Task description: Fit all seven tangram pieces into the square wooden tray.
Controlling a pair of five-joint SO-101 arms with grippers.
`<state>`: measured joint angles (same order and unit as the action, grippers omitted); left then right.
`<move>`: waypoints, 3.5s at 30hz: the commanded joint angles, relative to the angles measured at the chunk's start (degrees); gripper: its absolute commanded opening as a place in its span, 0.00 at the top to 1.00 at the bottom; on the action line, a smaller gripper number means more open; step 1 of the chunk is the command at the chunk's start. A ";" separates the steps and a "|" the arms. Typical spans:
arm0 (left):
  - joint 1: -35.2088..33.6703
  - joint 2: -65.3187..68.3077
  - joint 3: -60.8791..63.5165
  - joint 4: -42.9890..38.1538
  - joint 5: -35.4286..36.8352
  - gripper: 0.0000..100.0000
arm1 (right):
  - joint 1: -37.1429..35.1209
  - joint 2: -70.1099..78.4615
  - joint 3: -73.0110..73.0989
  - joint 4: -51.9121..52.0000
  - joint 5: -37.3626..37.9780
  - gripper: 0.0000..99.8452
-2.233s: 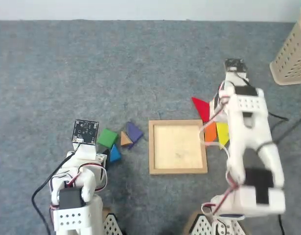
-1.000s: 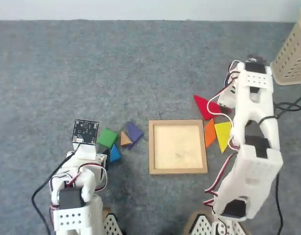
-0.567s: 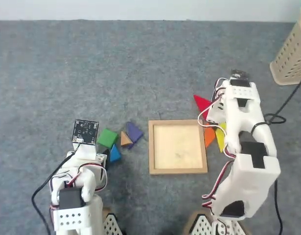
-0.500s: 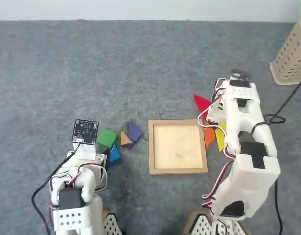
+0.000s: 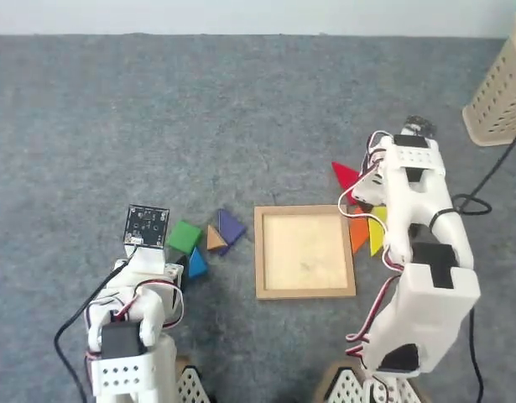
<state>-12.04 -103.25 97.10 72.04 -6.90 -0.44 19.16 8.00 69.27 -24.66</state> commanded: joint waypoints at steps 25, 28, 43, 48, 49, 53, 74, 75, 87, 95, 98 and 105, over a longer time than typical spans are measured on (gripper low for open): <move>0.00 -0.97 -0.48 0.26 -0.18 0.81 | 0.31 7.25 -9.58 6.81 0.62 0.64; 0.00 -0.97 -0.48 0.26 -0.18 0.81 | 0.84 7.34 -9.58 6.90 0.70 0.64; -0.09 -0.97 -0.48 0.26 -0.18 0.81 | 2.59 7.34 -7.30 5.32 3.78 0.74; -0.09 -0.97 -0.48 0.26 -0.18 0.81 | 6.37 6.02 -8.88 6.02 6.95 0.74; -0.09 -0.97 -0.48 0.26 -0.18 0.81 | 6.99 5.49 -9.58 6.73 7.56 0.74; -0.09 -0.97 -0.48 0.26 -0.18 0.81 | 7.96 2.51 -11.69 9.36 11.60 0.74; -0.09 -0.97 -0.48 0.26 -0.18 0.81 | 4.53 -7.87 -12.04 13.67 18.46 0.74; -0.09 -0.97 -0.48 0.26 -0.18 0.81 | 4.70 -6.81 -12.04 12.44 17.49 0.74; -0.18 -0.97 -0.48 0.26 -0.18 0.81 | 5.93 6.73 -12.13 7.34 16.44 0.66; -0.18 -0.97 -0.48 0.26 -0.18 0.81 | 6.02 9.19 -12.13 5.76 16.53 0.76; -0.18 -0.97 -0.48 0.26 -0.18 0.81 | 6.02 9.19 -12.13 5.32 16.53 0.75; -0.18 -0.97 -0.48 0.26 -0.18 0.81 | 6.02 8.48 -14.07 8.31 16.00 0.67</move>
<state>-12.04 -103.25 97.10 72.04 -6.90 4.66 29.27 -1.58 75.78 -7.78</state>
